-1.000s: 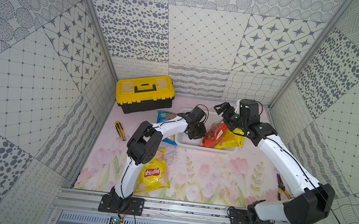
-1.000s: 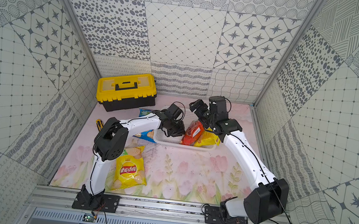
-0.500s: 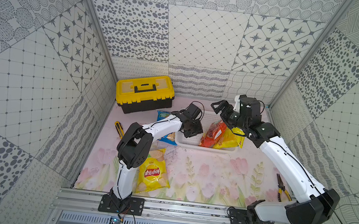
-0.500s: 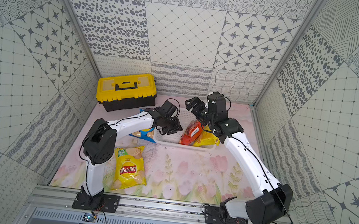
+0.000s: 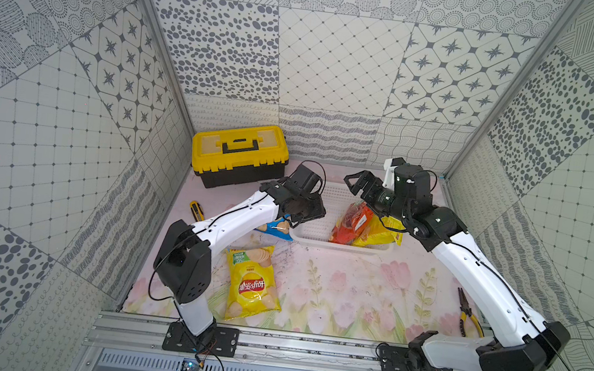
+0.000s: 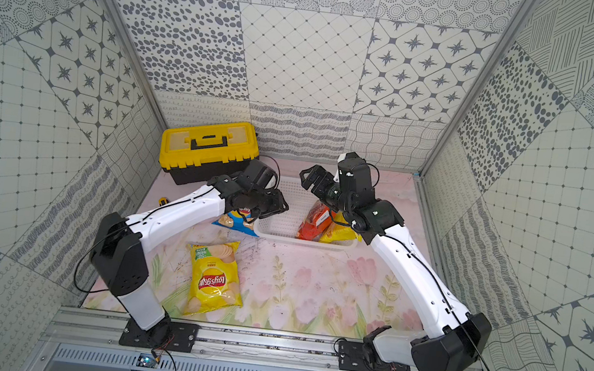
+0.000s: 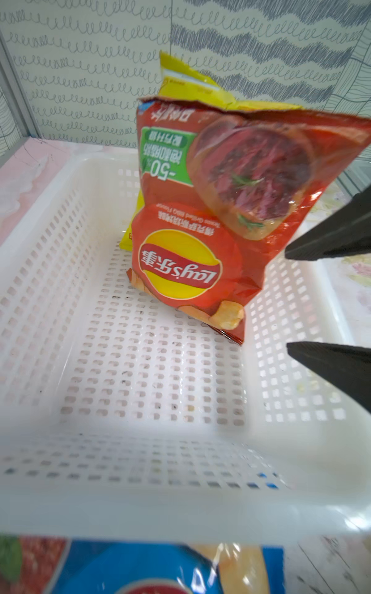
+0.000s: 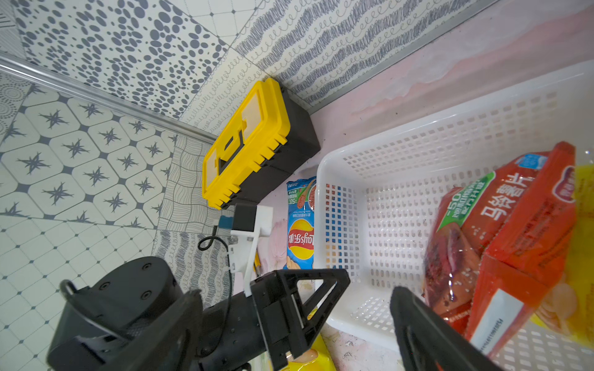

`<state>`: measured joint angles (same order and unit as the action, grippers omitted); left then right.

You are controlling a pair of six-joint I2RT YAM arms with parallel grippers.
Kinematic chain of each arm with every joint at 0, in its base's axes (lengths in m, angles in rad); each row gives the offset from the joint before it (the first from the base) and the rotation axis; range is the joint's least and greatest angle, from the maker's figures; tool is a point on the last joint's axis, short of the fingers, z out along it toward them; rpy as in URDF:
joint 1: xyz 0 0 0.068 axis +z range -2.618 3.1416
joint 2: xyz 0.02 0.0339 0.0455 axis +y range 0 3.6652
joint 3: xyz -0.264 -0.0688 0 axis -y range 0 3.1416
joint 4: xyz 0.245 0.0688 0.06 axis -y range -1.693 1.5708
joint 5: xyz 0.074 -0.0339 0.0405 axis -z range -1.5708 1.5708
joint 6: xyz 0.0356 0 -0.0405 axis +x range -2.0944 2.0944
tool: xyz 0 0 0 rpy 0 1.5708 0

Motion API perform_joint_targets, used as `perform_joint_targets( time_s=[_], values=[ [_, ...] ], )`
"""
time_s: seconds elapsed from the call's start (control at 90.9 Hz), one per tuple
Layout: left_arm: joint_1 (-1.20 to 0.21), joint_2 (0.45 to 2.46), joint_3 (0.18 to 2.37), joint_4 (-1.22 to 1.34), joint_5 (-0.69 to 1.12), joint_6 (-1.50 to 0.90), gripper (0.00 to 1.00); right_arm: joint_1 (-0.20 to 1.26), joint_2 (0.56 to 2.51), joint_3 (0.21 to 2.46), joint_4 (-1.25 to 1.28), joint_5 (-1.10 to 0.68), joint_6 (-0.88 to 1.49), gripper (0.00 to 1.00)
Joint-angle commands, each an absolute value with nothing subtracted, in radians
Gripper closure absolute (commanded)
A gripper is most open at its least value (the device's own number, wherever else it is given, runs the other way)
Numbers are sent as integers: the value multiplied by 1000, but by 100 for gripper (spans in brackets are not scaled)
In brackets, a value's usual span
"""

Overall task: Put the potato chips into the basket
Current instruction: Pick up the potato chip from the center of the board.

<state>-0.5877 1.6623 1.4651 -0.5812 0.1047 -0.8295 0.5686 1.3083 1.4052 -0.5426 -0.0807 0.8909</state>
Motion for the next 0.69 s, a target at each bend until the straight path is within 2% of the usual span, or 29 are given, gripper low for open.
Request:
perform_joint_targets(
  time_s=[0.0, 0.242, 0.352, 0.682],
  values=[
    [-531, 1424, 1326, -766, 10, -783, 53, 619, 1258, 1405, -522, -53, 857, 6],
    [-276, 1113, 1024, -874, 118, -842, 52, 778, 1315, 1428, -520, -57, 814, 8],
    [-122, 1069, 921, -861, 201, -874, 52, 834, 1366, 1447, -523, -84, 795, 7],
    [122, 1030, 745, -830, 257, -912, 49, 862, 1397, 1433, -520, -114, 774, 7]
  ],
)
